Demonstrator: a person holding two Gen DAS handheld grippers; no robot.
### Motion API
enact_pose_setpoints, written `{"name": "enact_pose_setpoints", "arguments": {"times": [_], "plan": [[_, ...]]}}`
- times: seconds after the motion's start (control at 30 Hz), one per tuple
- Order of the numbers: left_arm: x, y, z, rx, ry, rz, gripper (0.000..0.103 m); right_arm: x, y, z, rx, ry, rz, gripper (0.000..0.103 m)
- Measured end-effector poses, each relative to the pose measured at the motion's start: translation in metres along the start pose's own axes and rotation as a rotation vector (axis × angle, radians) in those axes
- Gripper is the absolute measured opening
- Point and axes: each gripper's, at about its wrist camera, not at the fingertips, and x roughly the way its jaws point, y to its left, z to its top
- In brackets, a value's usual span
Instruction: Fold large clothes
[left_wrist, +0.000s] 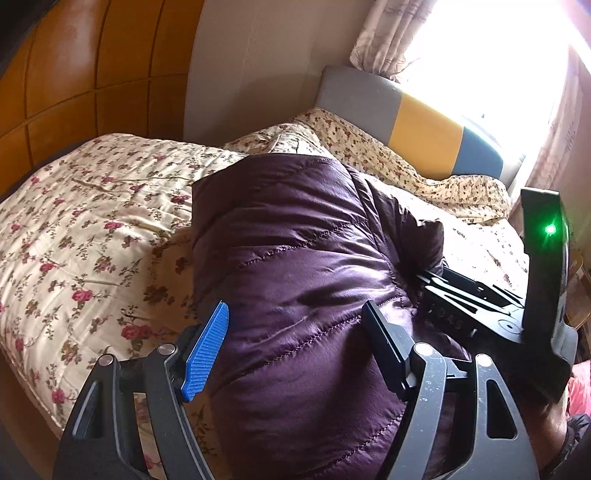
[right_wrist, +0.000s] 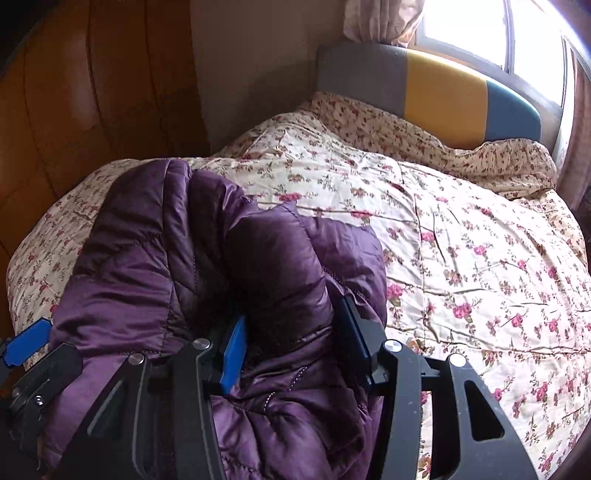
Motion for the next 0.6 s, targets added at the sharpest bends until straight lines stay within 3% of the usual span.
{"name": "enact_pose_setpoints", "arguments": {"times": [0.6], "plan": [[0.036,0.0,-0.023,0.026,-0.024,-0.002,0.076,0.036,-0.008,-0.02,0.003,0.004,0.015,0.047]]}}
